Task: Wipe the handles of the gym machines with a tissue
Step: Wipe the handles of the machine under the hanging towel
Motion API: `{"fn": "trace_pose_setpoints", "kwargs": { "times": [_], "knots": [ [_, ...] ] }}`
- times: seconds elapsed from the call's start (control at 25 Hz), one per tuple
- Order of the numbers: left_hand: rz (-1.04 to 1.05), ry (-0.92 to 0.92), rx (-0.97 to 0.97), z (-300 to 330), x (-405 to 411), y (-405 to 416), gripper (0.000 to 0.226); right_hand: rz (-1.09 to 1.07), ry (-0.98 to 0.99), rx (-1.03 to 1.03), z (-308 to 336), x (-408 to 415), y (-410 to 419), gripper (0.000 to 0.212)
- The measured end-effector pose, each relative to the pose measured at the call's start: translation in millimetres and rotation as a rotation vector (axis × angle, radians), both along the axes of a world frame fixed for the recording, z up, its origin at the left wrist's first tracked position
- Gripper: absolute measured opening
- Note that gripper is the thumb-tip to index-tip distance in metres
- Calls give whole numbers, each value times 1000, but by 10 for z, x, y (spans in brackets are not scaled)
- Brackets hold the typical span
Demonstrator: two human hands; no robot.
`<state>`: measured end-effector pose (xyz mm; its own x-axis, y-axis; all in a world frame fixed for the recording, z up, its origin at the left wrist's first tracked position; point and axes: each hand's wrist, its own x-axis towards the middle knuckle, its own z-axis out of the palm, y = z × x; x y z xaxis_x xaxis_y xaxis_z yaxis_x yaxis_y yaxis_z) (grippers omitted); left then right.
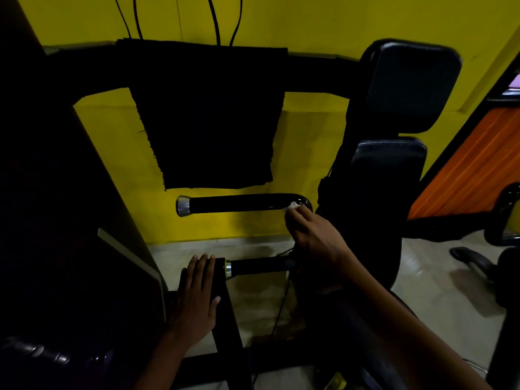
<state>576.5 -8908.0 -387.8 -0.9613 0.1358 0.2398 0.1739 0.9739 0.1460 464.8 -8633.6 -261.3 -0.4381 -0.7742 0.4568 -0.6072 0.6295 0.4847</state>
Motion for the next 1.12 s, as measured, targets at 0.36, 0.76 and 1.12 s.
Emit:
{"fn": "trace_pose_setpoints", "kwargs": {
  "times": [0.36,0.76,1.12],
  "knots": [
    [-13,19,43,-25,-17,-5,85,-232,-81,179,-111,28,-8,21],
    [-3,-21,62,-36,-18,-27,93,-409,-382,62,-590,387,-144,37],
    [-24,-1,90,-36,-2,-6,104,-277,-246,270,-262,310,-145,16]
  ]
}}
